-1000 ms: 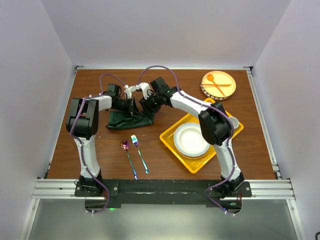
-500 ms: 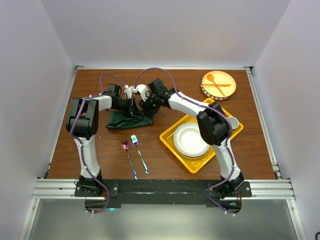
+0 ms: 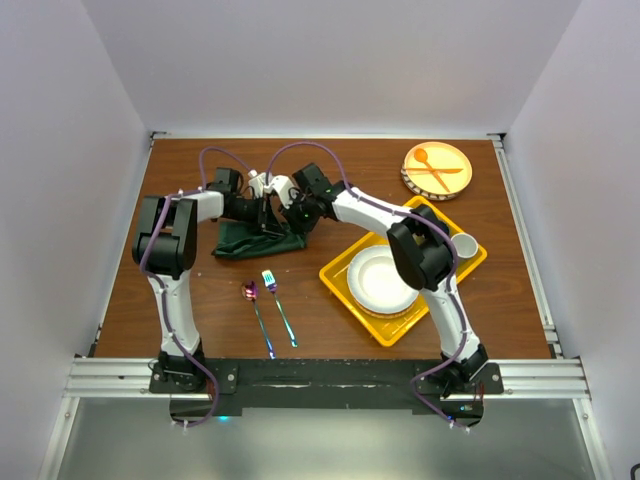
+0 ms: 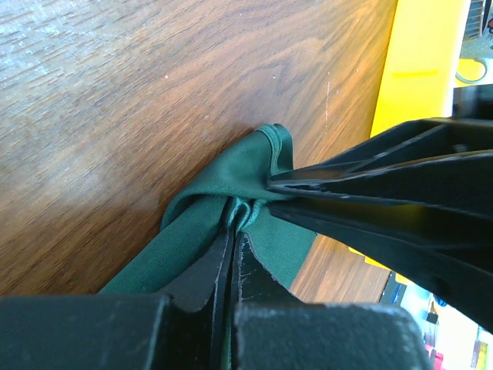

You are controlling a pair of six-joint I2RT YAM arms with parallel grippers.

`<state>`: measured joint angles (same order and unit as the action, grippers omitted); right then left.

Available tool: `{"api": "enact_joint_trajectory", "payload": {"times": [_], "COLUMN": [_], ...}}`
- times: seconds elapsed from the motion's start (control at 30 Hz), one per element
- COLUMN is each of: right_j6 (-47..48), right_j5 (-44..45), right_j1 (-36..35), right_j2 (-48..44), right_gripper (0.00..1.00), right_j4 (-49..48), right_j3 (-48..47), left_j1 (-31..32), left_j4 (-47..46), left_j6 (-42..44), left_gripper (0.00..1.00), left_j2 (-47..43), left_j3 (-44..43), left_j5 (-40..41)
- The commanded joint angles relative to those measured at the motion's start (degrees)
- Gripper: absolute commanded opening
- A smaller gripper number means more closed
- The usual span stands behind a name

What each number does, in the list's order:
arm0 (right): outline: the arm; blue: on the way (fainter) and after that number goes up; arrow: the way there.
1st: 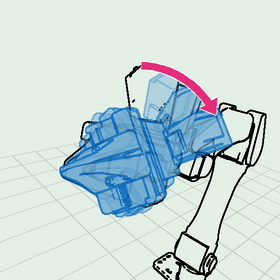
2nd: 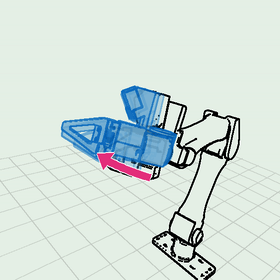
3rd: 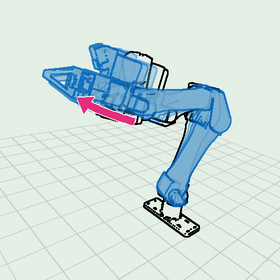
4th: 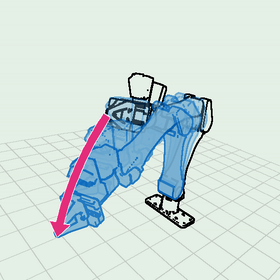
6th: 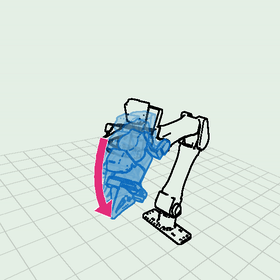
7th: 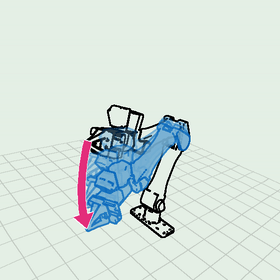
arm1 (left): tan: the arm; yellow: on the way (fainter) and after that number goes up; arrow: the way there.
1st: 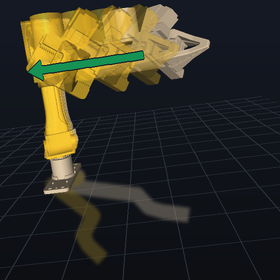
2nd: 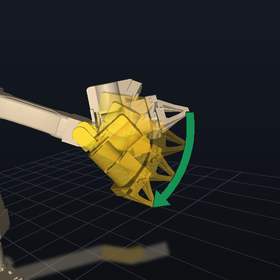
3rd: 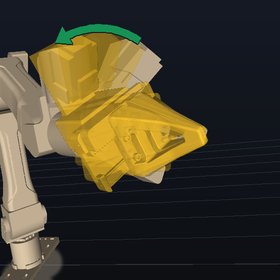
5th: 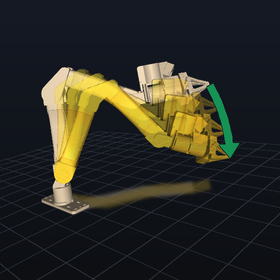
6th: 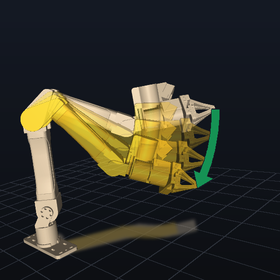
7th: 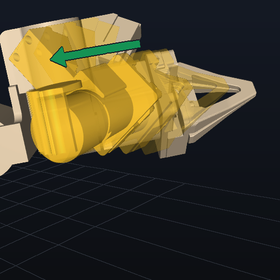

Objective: Fold the napkin into a case and place the utensils inside
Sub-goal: Stuff the top corner of the smaller-rectangle-folded napkin at the center of the board.

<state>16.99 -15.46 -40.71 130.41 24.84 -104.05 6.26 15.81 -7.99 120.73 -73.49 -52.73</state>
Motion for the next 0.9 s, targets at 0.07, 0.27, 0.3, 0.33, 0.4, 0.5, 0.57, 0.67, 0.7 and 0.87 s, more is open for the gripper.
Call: {"api": "enact_joint_trajectory", "payload": {"times": [0.07,0.27,0.3,0.33,0.4,0.5,0.57,0.67,0.7,0.87], "right_j6": [1.6,1.8,1.8,1.8,1.8,1.8,1.8,1.7,1.7,1.7], "right_j5": [1.8,3.3,3.4,3.5,3.8,4.1,4.3,4.4,4.5,4.4], "right_j1": [-0.5,-0.5,-0.4,-0.5,-0.5,-0.5,-0.5,-0.4,-0.5,-0.5], "right_j2": [1.1,1.0,1.0,0.9,0.7,0.7,0.6,0.6,0.6,0.5], "right_gripper": [0.0,0.0,0.0,0.0,0.0,0.0,0.0,0.0,0.0,0.0], "right_j4": [-1.8,-3.1,-3.4,-3.5,-3.7,-3.9,-3.9,-3.9,-3.9,-4.4], "right_j3": [-0.1,1.1,1.3,1.4,1.6,1.7,1.7,1.7,1.7,1.7], "left_j1": [0.2,0.2,0.2,0.1,0.0,0.1,0.0,0.0,0.0,0.0], "left_j4": [0.0,0.4,0.6,1.1,1.6,3.2,4.1,4.9,5.2,6.0], "left_j6": [-0.4,0.6,1.1,1.5,2.4,3.7,4.3,5.2,5.6,6.5], "left_gripper": [0.0,0.2,0.25,0.25,0.29,0.32,0.33,0.33,0.29,0.08], "left_j2": [-0.7,-2.7,-3.1,-3.7,-4.4,-4.8,-4.7,-4.6,-4.7,-5.5], "left_j3": [-0.3,0.4,0.5,0.5,0.6,0.5,0.6,0.8,0.8,0.5], "left_j5": [0.3,0.9,1.1,1.5,2.2,3.1,3.4,3.9,4.1,4.7]}}
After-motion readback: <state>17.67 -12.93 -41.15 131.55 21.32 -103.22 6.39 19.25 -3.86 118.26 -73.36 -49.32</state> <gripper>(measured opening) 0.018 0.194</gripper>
